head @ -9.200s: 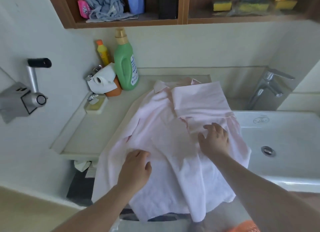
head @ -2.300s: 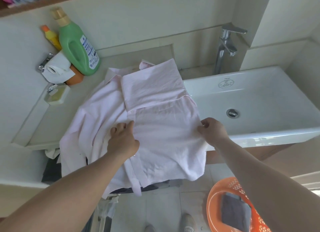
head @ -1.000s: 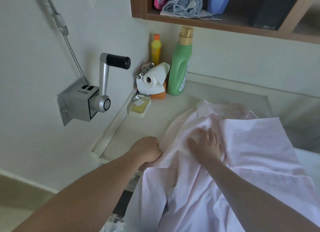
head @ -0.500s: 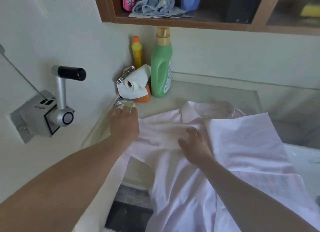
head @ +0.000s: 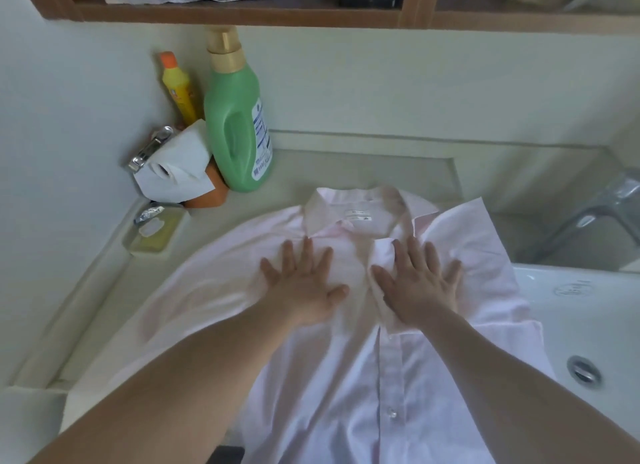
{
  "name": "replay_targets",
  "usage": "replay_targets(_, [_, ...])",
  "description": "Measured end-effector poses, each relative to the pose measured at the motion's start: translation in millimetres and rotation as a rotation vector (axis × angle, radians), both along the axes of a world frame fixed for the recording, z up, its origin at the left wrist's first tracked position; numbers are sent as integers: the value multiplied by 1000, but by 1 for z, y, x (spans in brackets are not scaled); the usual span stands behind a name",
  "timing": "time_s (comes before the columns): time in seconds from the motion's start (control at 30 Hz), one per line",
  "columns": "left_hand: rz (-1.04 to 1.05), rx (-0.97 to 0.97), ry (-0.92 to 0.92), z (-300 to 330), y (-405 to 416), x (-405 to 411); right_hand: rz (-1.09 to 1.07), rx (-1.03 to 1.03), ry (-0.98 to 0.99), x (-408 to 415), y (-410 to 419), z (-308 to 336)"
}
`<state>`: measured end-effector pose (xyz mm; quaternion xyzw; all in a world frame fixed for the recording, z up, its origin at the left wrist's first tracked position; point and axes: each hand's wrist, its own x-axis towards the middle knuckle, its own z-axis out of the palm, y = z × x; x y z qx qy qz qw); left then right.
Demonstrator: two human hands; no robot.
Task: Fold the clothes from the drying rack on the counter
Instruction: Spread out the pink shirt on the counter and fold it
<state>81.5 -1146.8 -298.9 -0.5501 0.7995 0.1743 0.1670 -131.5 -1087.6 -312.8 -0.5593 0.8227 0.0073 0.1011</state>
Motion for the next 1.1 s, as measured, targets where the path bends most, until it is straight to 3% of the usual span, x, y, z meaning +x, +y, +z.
replay_targets(0.37, [9,-76,3,-9,-43,-53,55,-49,28,-59,-51,-4])
replay_targets(0.5, [54,-91,292,-4,-56,-49,83,-45,52,-76,-63,-4])
replay_targets(0.6, [99,-236,484,5,-39,-15,110,14,44,-80,-63,-2])
replay_targets(0.8, [208,-388,300,22,4,88,25,-32,5,-31,-59,19])
replay_targets(0.93, [316,-292,140,40,29,168,314,-170,-86,70,-46,48])
replay_targets(1.1, [442,-142,58,44,62,220,527,-60,-320,196,-25,63])
